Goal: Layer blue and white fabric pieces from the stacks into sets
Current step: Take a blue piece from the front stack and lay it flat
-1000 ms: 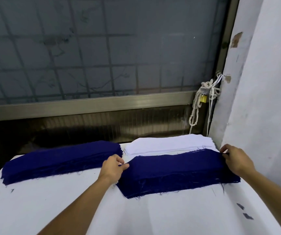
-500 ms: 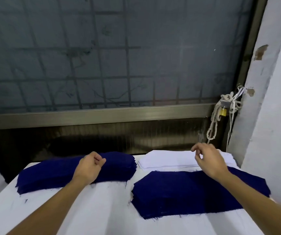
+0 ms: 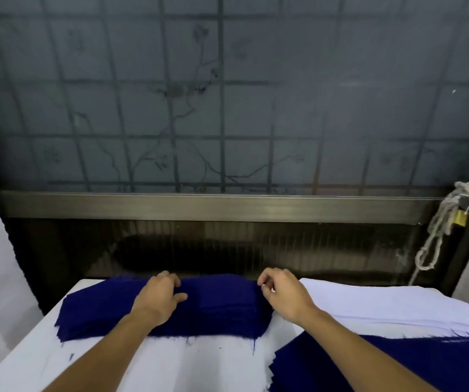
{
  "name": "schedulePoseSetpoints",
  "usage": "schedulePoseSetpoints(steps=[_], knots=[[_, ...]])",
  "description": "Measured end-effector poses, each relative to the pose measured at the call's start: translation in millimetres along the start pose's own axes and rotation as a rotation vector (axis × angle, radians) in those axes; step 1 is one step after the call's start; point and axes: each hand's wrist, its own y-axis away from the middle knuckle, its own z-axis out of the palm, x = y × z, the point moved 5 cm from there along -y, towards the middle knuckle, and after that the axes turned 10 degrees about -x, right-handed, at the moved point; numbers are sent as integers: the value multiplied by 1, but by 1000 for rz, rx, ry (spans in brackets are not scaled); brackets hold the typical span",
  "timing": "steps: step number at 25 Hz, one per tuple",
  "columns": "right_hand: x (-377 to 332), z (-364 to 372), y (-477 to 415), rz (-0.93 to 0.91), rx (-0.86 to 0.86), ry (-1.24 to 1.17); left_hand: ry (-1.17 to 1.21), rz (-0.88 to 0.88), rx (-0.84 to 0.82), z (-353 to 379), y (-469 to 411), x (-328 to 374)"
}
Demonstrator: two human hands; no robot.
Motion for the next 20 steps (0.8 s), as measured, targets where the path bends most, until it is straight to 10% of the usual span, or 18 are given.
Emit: schedulePoseSetpoints(steps=[20], knots=[[-43, 57, -42, -147, 6, 210, -215, 188, 105, 21, -9, 1]])
